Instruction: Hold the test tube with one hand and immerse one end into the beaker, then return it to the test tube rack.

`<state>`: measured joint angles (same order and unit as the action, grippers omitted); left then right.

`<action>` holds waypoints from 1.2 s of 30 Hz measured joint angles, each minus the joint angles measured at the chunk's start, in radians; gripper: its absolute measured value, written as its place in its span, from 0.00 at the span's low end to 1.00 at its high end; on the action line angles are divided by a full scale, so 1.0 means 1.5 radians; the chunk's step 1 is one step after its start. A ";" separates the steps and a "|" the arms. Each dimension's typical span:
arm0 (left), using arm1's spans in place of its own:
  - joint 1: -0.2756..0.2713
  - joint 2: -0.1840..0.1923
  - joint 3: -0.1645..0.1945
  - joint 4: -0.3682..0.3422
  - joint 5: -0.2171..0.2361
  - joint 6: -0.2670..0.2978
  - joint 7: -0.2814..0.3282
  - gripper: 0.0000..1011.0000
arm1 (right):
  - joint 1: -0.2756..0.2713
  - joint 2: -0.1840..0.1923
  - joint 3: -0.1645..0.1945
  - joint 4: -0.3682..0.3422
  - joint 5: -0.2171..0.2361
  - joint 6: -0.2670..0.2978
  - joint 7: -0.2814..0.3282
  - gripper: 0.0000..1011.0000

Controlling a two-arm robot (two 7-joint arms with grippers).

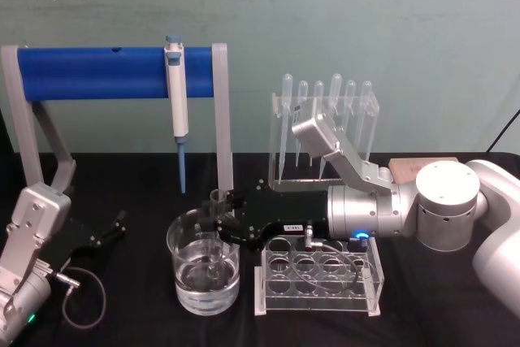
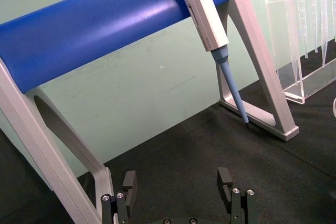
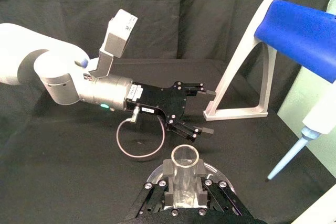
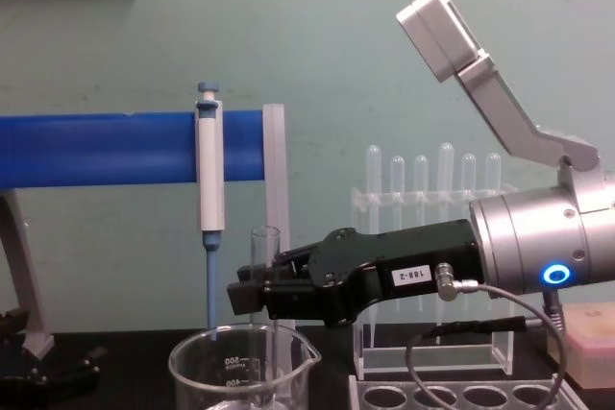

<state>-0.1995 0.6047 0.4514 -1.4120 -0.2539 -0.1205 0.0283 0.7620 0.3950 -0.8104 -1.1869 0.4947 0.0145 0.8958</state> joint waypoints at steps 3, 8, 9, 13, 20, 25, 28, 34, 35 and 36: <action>0.000 0.000 0.000 0.000 0.000 0.000 0.000 0.99 | 0.000 0.000 0.000 0.000 0.000 0.000 0.000 0.22; 0.000 0.000 0.000 0.000 0.000 0.000 0.000 0.99 | 0.000 0.000 0.000 0.000 0.000 0.000 0.000 0.22; 0.000 0.000 0.000 0.000 0.000 0.000 0.000 0.99 | 0.000 0.000 0.000 0.000 0.000 0.000 0.000 0.22; 0.000 0.000 0.000 0.000 0.000 0.000 0.000 0.99 | 0.000 0.000 0.000 0.000 0.000 0.000 0.000 0.22; 0.000 0.000 0.000 0.000 0.000 0.000 0.000 0.99 | 0.000 0.000 0.000 0.000 0.000 0.000 0.000 0.22; 0.000 0.000 0.000 0.000 0.000 0.000 0.000 0.99 | 0.000 0.000 0.000 0.000 0.000 0.000 0.000 0.22; 0.000 0.000 0.000 0.000 0.000 0.000 0.000 0.99 | 0.000 0.000 0.000 0.000 0.000 0.000 0.000 0.22; 0.000 0.000 0.000 0.000 0.000 0.000 0.000 0.99 | 0.000 0.000 0.000 0.000 0.000 0.000 0.000 0.22; 0.000 0.000 0.000 0.000 0.000 0.000 0.000 0.99 | 0.000 0.000 0.000 0.000 0.000 0.000 0.000 0.22; 0.000 0.000 0.000 0.000 0.000 0.000 0.000 0.99 | 0.000 0.000 0.000 0.000 0.000 0.000 0.000 0.22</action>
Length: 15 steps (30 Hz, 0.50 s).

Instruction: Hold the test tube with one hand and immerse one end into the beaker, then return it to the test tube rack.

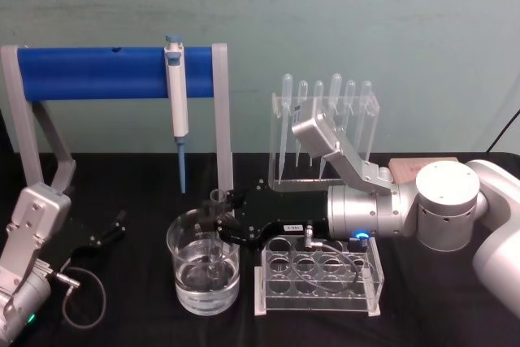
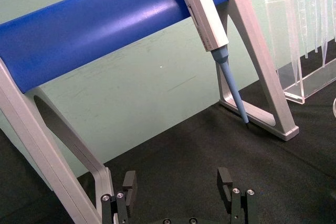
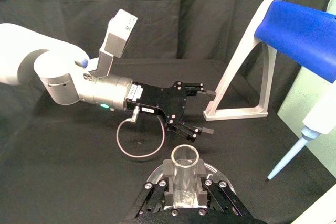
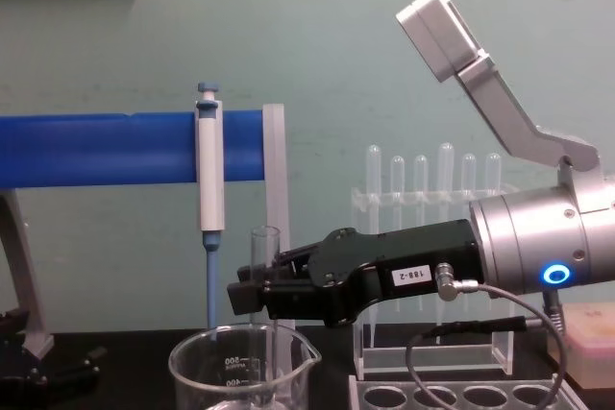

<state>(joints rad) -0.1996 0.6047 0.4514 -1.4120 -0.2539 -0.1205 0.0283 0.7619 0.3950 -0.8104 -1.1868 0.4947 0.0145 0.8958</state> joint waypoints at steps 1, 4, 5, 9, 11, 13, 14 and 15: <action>0.000 0.000 0.000 0.000 0.000 0.000 0.000 0.99 | 0.000 0.000 0.000 0.000 0.000 0.000 0.000 0.22; 0.000 0.000 0.000 0.000 0.000 0.000 0.000 0.99 | 0.000 0.000 0.000 0.000 0.000 0.000 0.000 0.22; 0.000 0.000 0.000 0.000 0.000 0.000 0.000 0.99 | 0.000 0.000 0.000 0.000 0.000 0.000 0.000 0.22; 0.000 0.000 0.000 0.000 0.000 0.000 0.000 0.99 | 0.000 0.000 0.000 0.000 0.000 0.000 0.000 0.22; 0.000 0.000 0.000 0.000 0.000 0.000 0.000 0.99 | 0.000 0.000 0.000 0.000 0.000 0.000 0.000 0.22; 0.000 0.000 0.000 0.000 0.000 0.000 0.000 0.99 | 0.000 0.000 0.000 0.000 0.000 0.000 0.000 0.22; 0.000 0.000 0.000 0.000 0.000 0.000 0.000 0.99 | 0.000 0.000 0.000 0.000 0.000 0.000 0.000 0.22; 0.000 0.000 0.000 0.000 0.000 0.000 0.000 0.99 | 0.000 0.000 0.000 0.000 0.000 0.000 0.000 0.22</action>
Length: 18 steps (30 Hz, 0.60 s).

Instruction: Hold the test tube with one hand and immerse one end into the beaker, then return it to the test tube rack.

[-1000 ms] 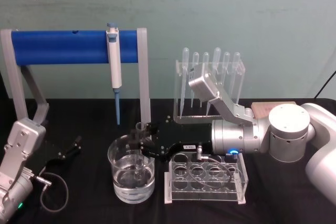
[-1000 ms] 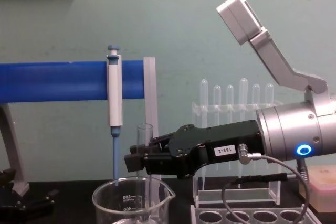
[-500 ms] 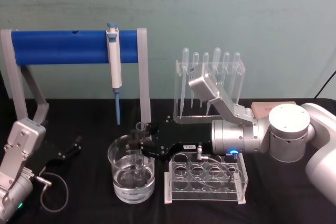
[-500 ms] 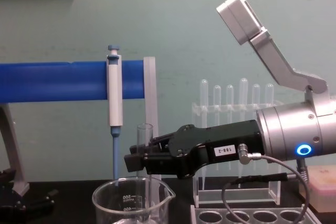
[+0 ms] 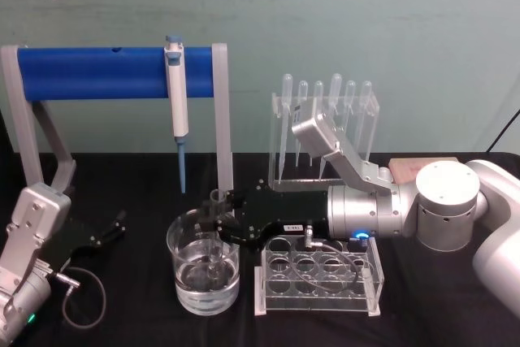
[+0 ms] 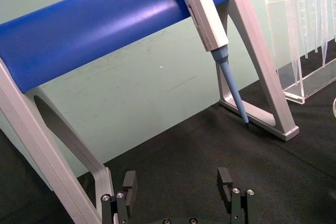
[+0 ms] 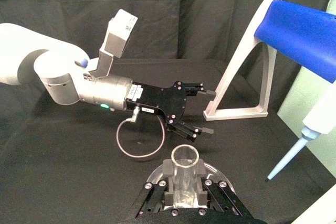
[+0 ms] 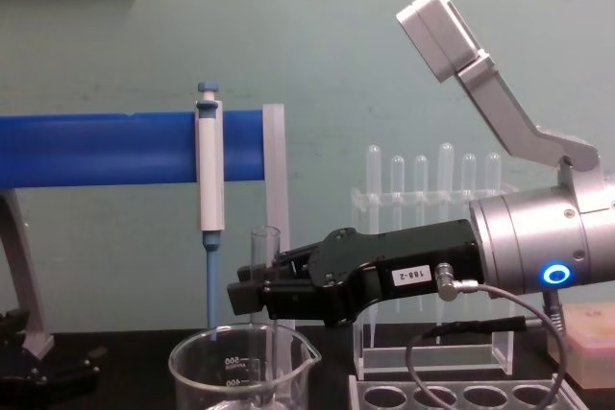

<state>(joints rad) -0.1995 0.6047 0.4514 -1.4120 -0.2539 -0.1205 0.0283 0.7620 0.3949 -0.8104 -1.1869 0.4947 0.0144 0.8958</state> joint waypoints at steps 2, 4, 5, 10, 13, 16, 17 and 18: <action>0.000 0.000 0.000 0.000 0.000 0.000 0.000 0.99 | 0.000 0.000 0.000 0.000 0.000 0.000 0.000 0.22; 0.000 0.000 0.000 0.000 0.000 0.000 0.000 0.99 | 0.000 0.000 0.000 0.000 0.000 0.000 0.000 0.22; 0.000 0.000 0.000 0.000 0.000 0.000 0.000 0.99 | 0.000 0.000 0.000 0.000 0.000 0.000 0.000 0.22; 0.000 0.000 0.000 0.000 0.000 0.000 0.000 0.99 | 0.000 0.000 0.000 0.000 0.000 0.000 0.000 0.22; 0.000 0.000 0.000 0.000 0.000 0.000 0.000 0.99 | 0.000 0.000 0.000 0.000 0.000 0.000 0.000 0.22; 0.000 0.000 0.000 0.000 0.000 0.000 0.000 0.99 | 0.000 0.000 0.000 0.000 0.000 0.000 0.000 0.22; 0.000 0.000 0.000 0.000 0.000 0.000 0.000 0.99 | 0.000 0.000 0.000 0.000 0.000 0.000 0.000 0.22; 0.000 0.000 0.000 0.000 0.000 0.000 0.000 0.99 | 0.000 0.000 0.000 0.000 0.000 0.000 0.000 0.22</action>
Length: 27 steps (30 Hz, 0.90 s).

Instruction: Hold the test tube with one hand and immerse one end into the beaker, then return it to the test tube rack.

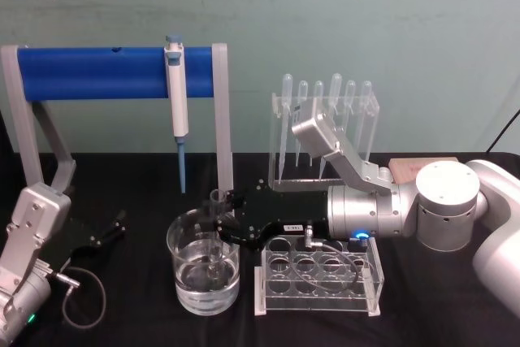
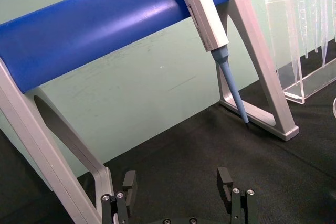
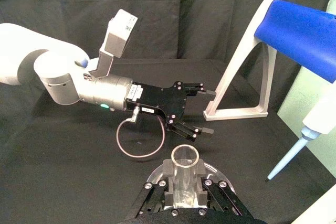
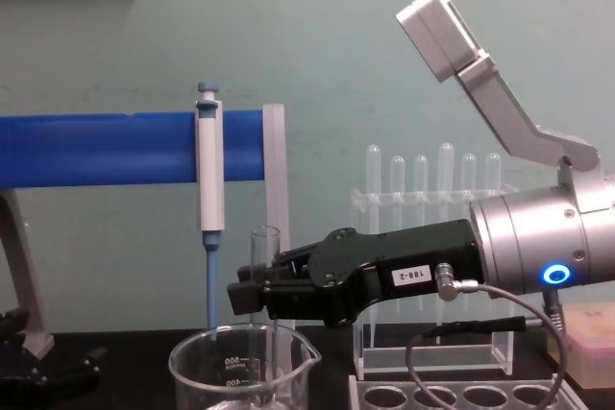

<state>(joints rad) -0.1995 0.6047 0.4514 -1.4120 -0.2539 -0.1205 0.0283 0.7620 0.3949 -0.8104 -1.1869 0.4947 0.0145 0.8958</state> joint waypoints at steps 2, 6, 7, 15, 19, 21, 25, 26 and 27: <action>0.000 0.000 0.000 0.000 0.000 0.000 0.000 0.99 | 0.000 0.000 0.000 0.000 0.000 0.000 0.000 0.22; 0.000 0.000 0.000 0.000 0.000 0.000 0.000 0.99 | 0.000 0.000 0.000 0.000 0.000 0.000 0.000 0.22; 0.000 0.000 0.000 0.000 0.000 0.000 0.000 0.99 | 0.000 0.000 0.000 0.000 0.000 0.000 0.000 0.22; 0.000 0.000 0.000 0.000 0.000 0.000 0.000 0.99 | 0.000 0.000 0.000 0.000 0.000 0.000 0.000 0.22; 0.000 0.000 0.000 0.000 0.000 0.000 0.000 0.99 | 0.000 0.000 0.000 0.000 0.000 0.000 0.000 0.22; 0.000 0.000 0.000 0.000 0.000 0.000 0.000 0.99 | 0.000 0.000 0.000 0.000 0.000 0.000 0.000 0.22; 0.000 0.000 0.000 0.000 0.000 0.000 0.000 0.99 | 0.000 0.000 0.000 0.000 0.000 0.000 0.000 0.22; 0.000 0.000 0.000 0.000 0.000 0.000 0.000 0.99 | 0.000 0.000 0.000 0.000 0.000 0.000 0.000 0.22; 0.000 0.000 0.000 0.000 0.000 0.000 0.000 0.99 | 0.000 0.000 0.000 0.000 0.000 0.000 0.000 0.22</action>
<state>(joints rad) -0.1995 0.6047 0.4514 -1.4120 -0.2539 -0.1205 0.0283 0.7620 0.3950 -0.8104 -1.1869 0.4947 0.0145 0.8959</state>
